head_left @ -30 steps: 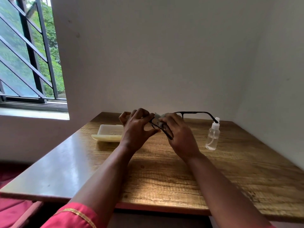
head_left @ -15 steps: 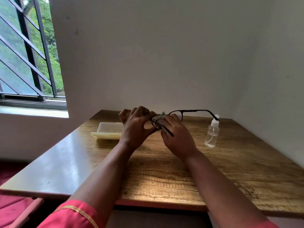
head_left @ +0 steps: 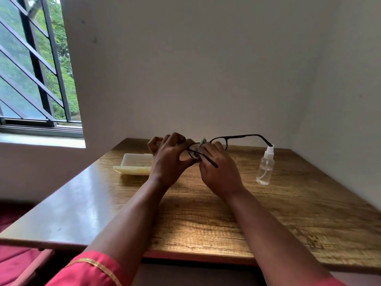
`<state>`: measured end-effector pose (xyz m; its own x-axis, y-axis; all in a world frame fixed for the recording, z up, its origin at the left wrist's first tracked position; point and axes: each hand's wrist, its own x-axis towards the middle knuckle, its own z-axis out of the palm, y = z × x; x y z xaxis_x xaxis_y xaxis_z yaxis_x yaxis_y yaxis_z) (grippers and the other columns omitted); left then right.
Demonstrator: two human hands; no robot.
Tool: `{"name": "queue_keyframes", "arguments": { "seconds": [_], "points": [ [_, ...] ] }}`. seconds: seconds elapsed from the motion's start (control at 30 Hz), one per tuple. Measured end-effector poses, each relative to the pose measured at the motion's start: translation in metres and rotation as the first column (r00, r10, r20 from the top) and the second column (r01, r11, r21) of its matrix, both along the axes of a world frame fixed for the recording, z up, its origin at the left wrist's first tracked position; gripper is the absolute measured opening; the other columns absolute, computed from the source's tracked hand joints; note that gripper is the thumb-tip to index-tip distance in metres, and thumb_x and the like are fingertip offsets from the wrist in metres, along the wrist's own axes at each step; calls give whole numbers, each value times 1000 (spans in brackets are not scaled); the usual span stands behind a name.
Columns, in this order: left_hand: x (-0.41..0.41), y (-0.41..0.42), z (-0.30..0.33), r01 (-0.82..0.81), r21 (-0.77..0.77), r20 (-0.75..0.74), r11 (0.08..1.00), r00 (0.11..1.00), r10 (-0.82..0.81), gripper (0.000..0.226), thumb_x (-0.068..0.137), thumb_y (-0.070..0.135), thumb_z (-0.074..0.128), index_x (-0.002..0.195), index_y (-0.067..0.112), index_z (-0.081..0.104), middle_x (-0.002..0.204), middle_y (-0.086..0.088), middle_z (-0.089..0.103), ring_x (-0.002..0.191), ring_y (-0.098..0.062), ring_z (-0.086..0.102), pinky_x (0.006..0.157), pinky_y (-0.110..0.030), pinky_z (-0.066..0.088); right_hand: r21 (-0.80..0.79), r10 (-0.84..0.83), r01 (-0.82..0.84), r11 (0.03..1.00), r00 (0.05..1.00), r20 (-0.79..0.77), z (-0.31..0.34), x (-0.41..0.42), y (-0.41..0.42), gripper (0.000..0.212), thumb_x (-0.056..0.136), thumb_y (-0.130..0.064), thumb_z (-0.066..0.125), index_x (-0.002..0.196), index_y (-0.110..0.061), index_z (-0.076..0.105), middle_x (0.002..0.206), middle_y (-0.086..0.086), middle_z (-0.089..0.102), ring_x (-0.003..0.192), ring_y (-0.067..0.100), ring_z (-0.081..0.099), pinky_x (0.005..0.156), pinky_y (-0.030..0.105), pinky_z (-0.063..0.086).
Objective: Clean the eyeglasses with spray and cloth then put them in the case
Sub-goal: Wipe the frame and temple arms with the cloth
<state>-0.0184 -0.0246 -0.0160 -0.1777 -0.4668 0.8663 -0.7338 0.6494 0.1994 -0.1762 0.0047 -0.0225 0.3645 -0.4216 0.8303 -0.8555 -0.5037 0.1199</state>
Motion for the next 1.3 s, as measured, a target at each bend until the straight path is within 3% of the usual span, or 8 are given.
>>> {"name": "queue_keyframes", "arguments": {
  "seconds": [0.1,0.17,0.3,0.47,0.63,0.77,0.9,1.3],
  "points": [
    [2,-1,0,-37,-23,33,999,999,38,39,72,38,79,105,19,73,97,-3,60,97,-24,57,85,-28,26,120,96,-105,987,992,85,2,-2,3,23,86,-9,55,105,-7,67,101,5,63,98,20,54,79,27,45],
    [4,-2,0,-39,-13,17,999,999,39,40,72,38,79,107,19,73,98,-3,60,98,-23,56,84,-30,31,180,195,-260,949,929,314,4,-5,4,14,88,-6,60,97,-12,67,96,-5,63,92,10,56,75,20,43],
    [4,-3,2,-132,-61,58,989,989,135,46,65,40,84,106,22,72,100,-1,60,99,-22,56,85,-24,18,196,189,-529,825,587,788,12,-8,5,18,90,4,59,99,-8,68,99,-1,70,94,8,67,81,22,54],
    [5,-6,0,-287,-245,236,926,909,344,36,66,38,83,97,24,71,99,2,62,98,-21,60,90,-38,20,178,96,-780,600,291,952,19,-8,6,16,92,6,57,105,0,64,106,16,68,96,23,69,74,28,58],
    [-2,-6,-2,-386,-429,372,816,748,549,10,70,17,72,78,23,70,96,4,62,93,-18,61,95,-39,20,216,20,-878,427,248,968,20,-8,11,13,96,-3,55,104,-5,65,100,8,72,90,25,70,79,38,60],
    [-3,-3,-2,-387,-528,398,756,674,623,27,72,12,51,87,25,70,99,5,61,95,-16,60,98,-40,21,234,45,-909,344,265,963,24,-12,16,12,90,3,60,99,-1,66,101,9,71,94,25,69,81,36,59],
    [-4,-4,-3,-408,-547,365,731,670,646,33,69,11,62,99,25,66,98,7,60,95,-15,60,99,-41,22,348,68,-807,477,429,901,24,-17,18,14,82,8,68,89,-4,71,93,9,73,85,18,69,71,27,56],
    [2,-8,-3,-241,-380,362,893,850,383,51,69,38,82,114,20,65,119,2,65,113,-19,61,104,-42,16,259,81,-580,772,494,866,24,-35,8,24,81,14,62,82,-9,71,86,-2,72,82,7,69,72,19,54]
  ]
}}
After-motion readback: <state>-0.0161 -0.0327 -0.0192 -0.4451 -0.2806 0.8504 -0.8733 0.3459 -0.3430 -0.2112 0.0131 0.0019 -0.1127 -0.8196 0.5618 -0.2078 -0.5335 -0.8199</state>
